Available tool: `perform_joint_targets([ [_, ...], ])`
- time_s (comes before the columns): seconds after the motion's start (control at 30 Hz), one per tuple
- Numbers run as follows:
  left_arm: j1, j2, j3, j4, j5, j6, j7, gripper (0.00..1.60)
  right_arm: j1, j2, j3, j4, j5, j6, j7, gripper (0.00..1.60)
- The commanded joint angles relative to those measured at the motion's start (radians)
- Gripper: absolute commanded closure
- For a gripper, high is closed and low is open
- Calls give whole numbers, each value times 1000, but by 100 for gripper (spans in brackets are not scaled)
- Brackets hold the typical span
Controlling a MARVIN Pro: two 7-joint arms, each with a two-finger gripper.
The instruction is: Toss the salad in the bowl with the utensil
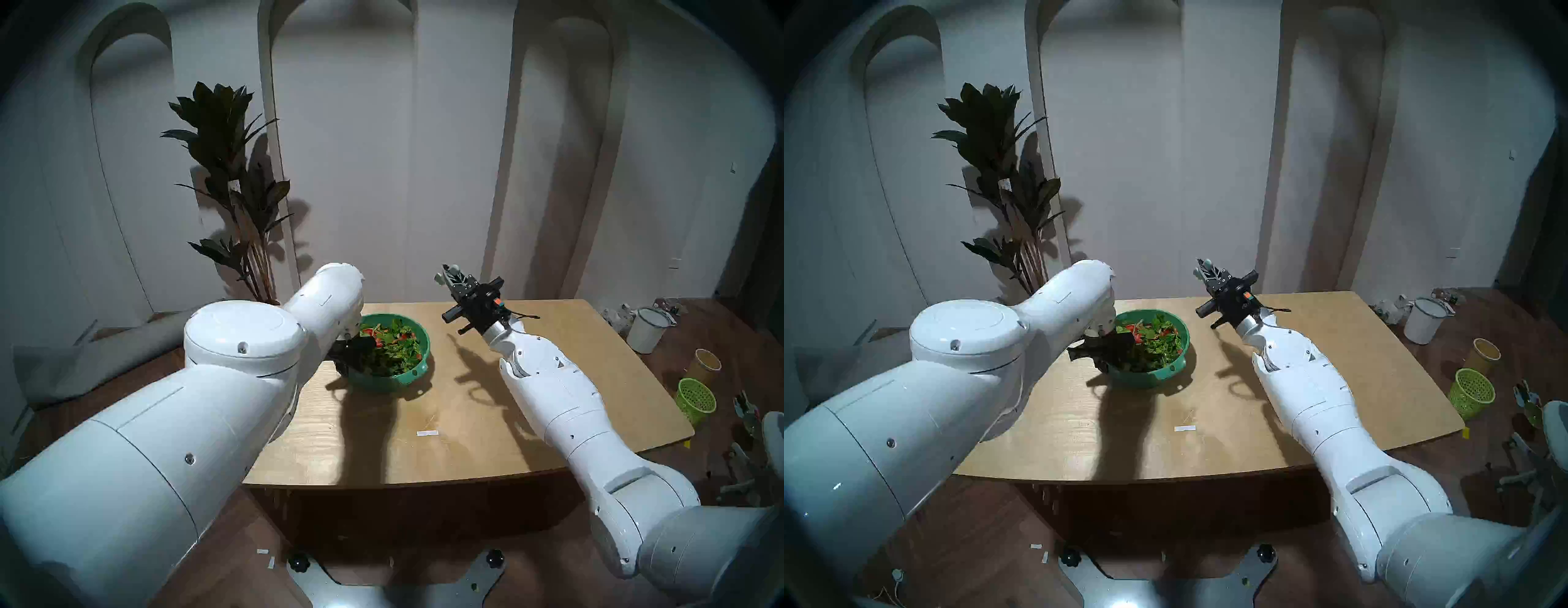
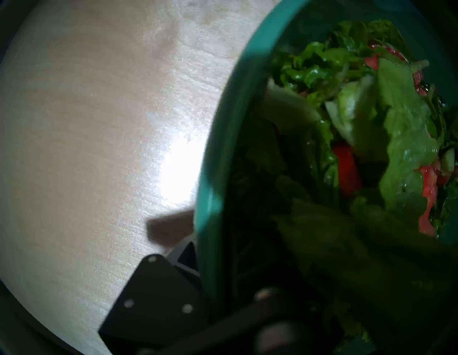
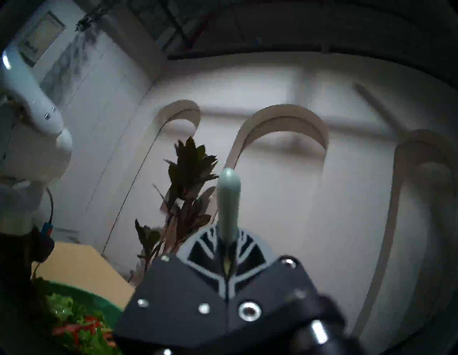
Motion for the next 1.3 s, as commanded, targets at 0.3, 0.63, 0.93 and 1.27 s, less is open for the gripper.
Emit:
perform_joint_targets([
  [0.3,32,-18,1,11,3,5,10,160,-85,-48,96,-220,191,-19,-43,160],
  [0.63,34,-20,1,10,3,5,12,160,-181,-71,110,-353,285,0,-63,160],
  [0.93,50,-32,1,11,8,5,13,0,-306,-90,106,-503,379,56,-94,160],
  [1.27,39,-45,5,11,25,5,15,0,-361,-91,103,-570,417,104,-112,160],
])
